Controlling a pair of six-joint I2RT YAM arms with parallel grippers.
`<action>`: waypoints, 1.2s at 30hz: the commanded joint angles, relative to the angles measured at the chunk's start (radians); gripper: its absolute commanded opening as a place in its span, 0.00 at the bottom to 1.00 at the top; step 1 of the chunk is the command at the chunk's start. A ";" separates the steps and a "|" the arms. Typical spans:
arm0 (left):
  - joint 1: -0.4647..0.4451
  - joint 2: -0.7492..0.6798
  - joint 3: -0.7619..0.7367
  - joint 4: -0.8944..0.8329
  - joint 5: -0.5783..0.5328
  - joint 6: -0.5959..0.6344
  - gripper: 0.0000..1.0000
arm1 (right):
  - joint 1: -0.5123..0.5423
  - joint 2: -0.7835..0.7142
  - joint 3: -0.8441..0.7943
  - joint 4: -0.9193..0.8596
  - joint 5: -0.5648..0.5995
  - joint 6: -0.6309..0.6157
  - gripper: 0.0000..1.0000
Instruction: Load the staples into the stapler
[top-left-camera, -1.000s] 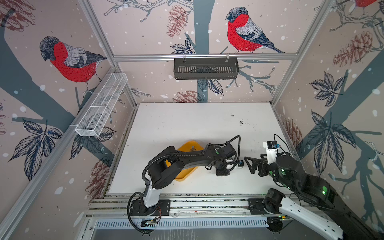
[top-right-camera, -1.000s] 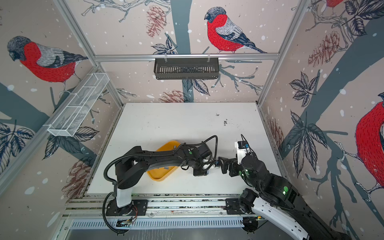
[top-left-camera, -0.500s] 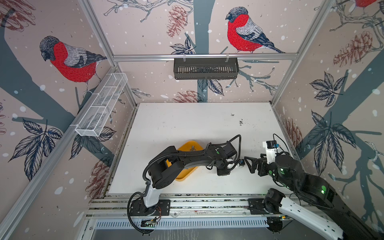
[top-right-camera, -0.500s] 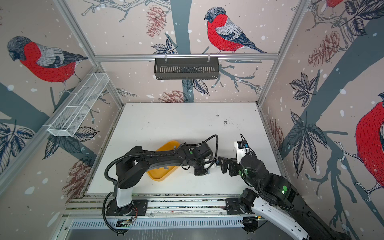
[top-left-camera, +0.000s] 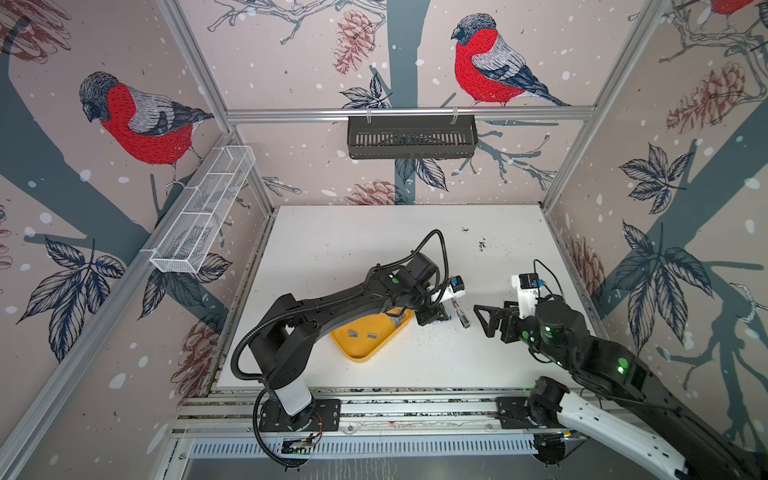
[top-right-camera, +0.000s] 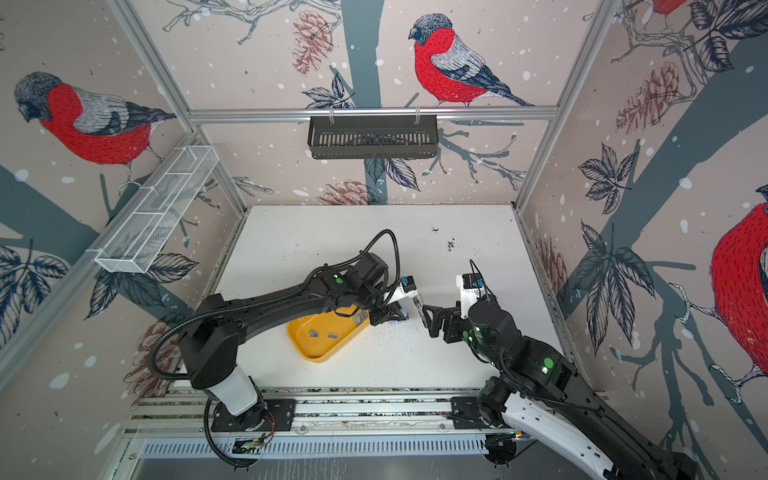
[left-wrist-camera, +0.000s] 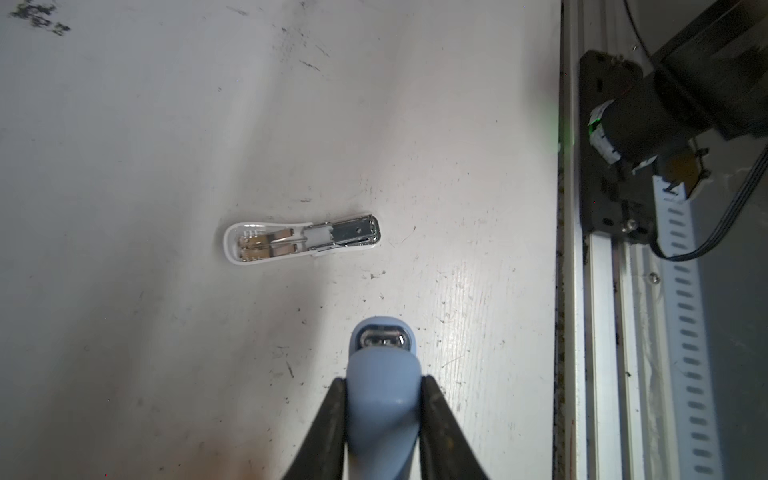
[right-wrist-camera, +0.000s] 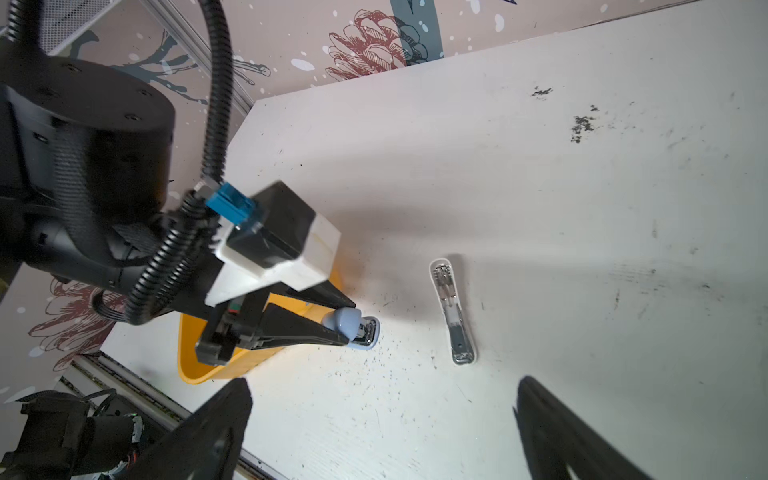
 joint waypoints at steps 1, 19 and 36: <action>0.064 -0.060 -0.014 0.056 0.137 -0.031 0.26 | -0.004 0.065 -0.003 0.156 -0.044 0.042 1.00; 0.208 -0.274 -0.111 0.189 0.191 -0.108 0.24 | -0.092 0.288 -0.073 0.556 -0.258 0.135 1.00; 0.206 -0.274 -0.121 0.217 0.220 -0.122 0.23 | -0.127 0.308 -0.128 0.631 -0.248 0.177 1.00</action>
